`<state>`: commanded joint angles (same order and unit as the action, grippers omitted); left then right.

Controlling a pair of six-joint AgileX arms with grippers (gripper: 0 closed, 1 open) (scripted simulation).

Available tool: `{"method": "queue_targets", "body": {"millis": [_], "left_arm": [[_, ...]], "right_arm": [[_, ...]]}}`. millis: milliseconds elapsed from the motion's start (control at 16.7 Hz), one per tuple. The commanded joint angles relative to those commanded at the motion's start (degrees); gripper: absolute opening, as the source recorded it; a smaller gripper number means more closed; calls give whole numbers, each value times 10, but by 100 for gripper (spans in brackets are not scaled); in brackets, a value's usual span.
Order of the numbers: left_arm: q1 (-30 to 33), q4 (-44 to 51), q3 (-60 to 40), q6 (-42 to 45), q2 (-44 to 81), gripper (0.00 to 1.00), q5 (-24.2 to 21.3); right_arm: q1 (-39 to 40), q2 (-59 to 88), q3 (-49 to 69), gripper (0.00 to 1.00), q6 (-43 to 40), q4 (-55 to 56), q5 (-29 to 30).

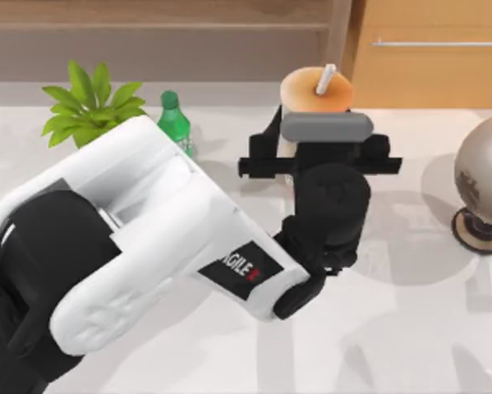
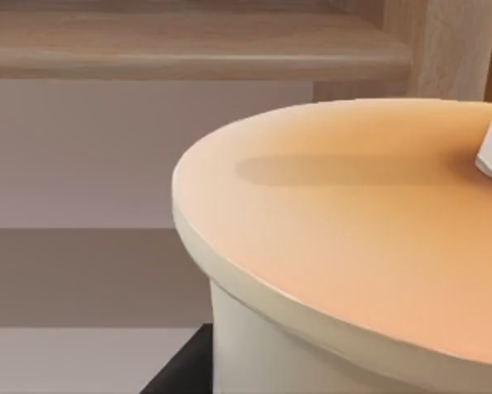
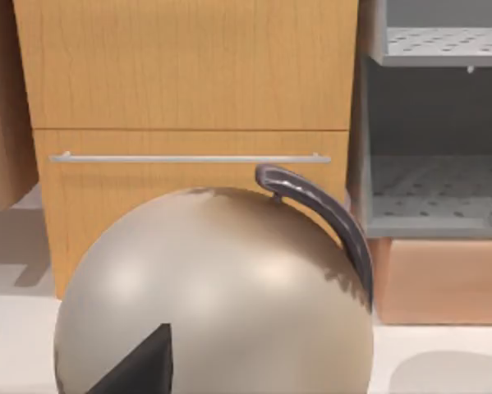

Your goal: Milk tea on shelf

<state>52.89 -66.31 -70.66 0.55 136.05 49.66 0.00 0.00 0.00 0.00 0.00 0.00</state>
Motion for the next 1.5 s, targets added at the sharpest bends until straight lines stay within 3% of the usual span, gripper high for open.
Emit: {"method": "queue_targets", "body": {"millis": [300, 960, 1500], "left_arm": [[-3, 5, -9, 4, -14, 0, -12], [-63, 166, 38, 27, -221, 0, -194], [-148, 266, 38, 17, -285, 0, -292]], "right_arm": [[0, 0, 0, 100, 0, 0, 0], [0, 0, 0, 100, 0, 0, 0], [0, 0, 0, 100, 0, 0, 0]]}}
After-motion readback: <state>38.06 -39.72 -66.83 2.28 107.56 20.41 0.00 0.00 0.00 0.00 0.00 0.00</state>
